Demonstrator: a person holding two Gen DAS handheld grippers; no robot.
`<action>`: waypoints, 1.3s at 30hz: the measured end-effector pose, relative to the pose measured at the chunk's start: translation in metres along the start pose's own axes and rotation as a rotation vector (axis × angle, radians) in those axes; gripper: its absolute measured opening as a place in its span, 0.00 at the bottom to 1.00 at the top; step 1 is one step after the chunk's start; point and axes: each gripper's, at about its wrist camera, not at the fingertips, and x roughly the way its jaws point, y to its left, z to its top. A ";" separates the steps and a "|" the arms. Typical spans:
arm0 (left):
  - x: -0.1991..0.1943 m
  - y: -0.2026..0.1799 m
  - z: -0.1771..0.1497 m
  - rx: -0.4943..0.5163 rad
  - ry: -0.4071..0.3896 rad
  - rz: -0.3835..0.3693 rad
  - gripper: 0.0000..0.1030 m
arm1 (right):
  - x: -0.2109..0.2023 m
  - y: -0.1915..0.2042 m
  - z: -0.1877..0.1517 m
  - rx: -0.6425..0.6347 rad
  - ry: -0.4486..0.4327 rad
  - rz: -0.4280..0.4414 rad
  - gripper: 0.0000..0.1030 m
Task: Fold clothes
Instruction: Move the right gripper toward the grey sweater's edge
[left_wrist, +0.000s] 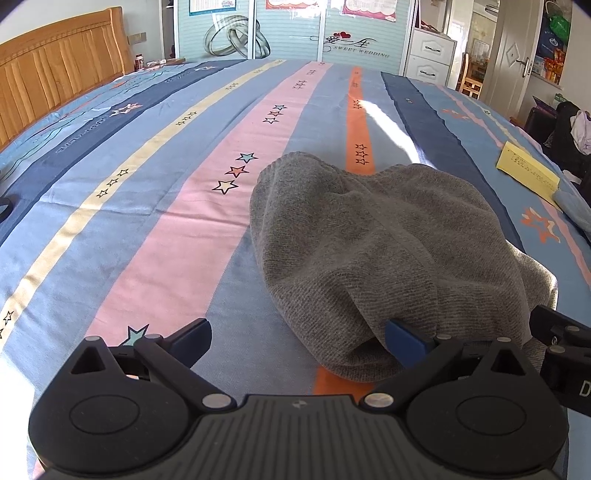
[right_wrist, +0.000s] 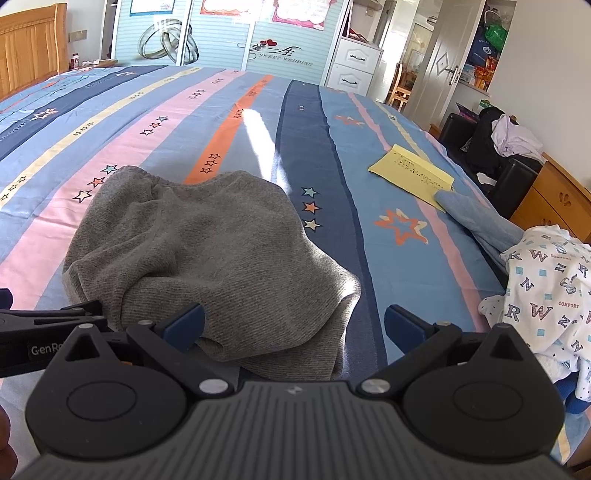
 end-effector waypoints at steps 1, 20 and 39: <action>0.000 0.000 0.000 0.001 -0.004 0.003 0.98 | 0.001 0.000 0.000 0.003 -0.002 0.000 1.00; 0.008 0.028 -0.005 -0.041 -0.097 0.209 0.99 | 0.006 -0.029 -0.013 0.206 -0.194 0.256 1.00; 0.045 0.065 -0.006 -0.136 -0.016 0.280 0.99 | -0.005 0.030 -0.045 -0.236 -0.419 0.330 0.98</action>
